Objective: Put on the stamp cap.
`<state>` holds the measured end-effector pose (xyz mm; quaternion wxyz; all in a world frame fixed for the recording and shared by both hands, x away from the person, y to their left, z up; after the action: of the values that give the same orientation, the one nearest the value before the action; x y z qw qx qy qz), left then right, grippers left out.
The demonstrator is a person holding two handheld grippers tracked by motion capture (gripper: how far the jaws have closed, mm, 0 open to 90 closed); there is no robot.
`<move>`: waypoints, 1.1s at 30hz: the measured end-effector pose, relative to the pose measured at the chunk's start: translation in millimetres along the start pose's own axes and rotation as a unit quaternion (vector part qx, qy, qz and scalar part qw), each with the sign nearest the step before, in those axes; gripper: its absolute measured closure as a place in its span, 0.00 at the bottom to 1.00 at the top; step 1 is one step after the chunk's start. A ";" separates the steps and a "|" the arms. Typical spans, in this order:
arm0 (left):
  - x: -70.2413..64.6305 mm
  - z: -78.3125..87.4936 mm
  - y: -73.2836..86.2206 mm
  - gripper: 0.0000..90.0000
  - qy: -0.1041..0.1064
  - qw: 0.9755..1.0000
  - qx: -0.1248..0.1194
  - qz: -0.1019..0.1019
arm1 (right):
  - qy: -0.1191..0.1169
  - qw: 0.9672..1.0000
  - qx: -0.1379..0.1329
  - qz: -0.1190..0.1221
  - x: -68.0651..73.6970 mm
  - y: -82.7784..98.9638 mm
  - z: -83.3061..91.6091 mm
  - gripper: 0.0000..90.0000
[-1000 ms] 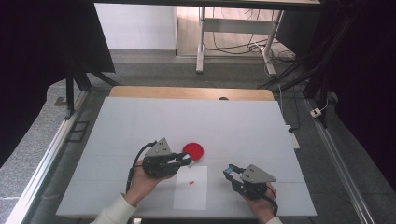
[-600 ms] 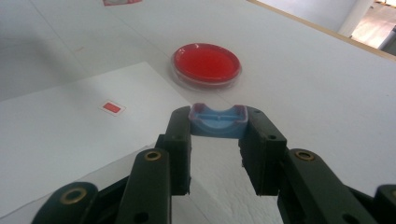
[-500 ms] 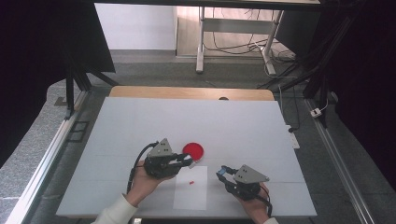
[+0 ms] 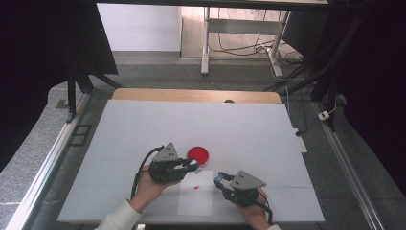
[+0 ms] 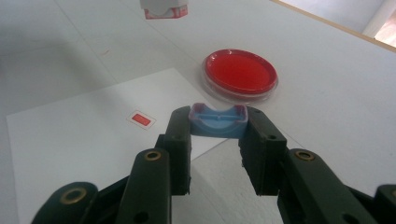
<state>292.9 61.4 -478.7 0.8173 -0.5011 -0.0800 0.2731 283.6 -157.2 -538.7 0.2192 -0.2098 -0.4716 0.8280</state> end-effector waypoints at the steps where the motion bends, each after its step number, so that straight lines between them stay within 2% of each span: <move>1: -0.1 -0.2 0.0 0.83 0.000 1.000 0.000 0.000 | 0.000 1.000 0.000 -0.001 0.9 -0.3 -0.6 0.71; 19: -3.8 -3.5 -1.0 0.83 0.002 1.000 -0.002 -0.001 | -0.014 1.000 0.003 0.005 15.2 -5.3 -16.6 0.71; 30: -5.8 -7.3 -0.5 0.83 0.006 1.000 -0.002 0.000 | -0.014 1.000 0.000 0.006 21.8 -8.9 -26.1 0.71; 31: -6.1 -7.5 -0.6 0.83 0.006 1.000 -0.002 0.001 | -0.006 1.000 0.001 0.006 22.0 -9.0 -26.3 0.71; 33: -6.6 -7.8 -0.7 0.83 0.007 1.000 -0.003 0.001 | -0.014 1.000 0.001 0.007 22.2 -9.2 -26.9 0.71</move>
<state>290.8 51.6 -480.9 0.8160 -0.5054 -0.0746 0.2705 281.9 -121.9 -546.4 0.2073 -0.2015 -0.4725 0.8326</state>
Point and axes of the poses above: each handheld gripper's, and its own axes: z roughly backward along the jaws, y roughly out of its underside, x roughly to its left, the point moved 4 cm from there along -z, roughly forward along the jaws
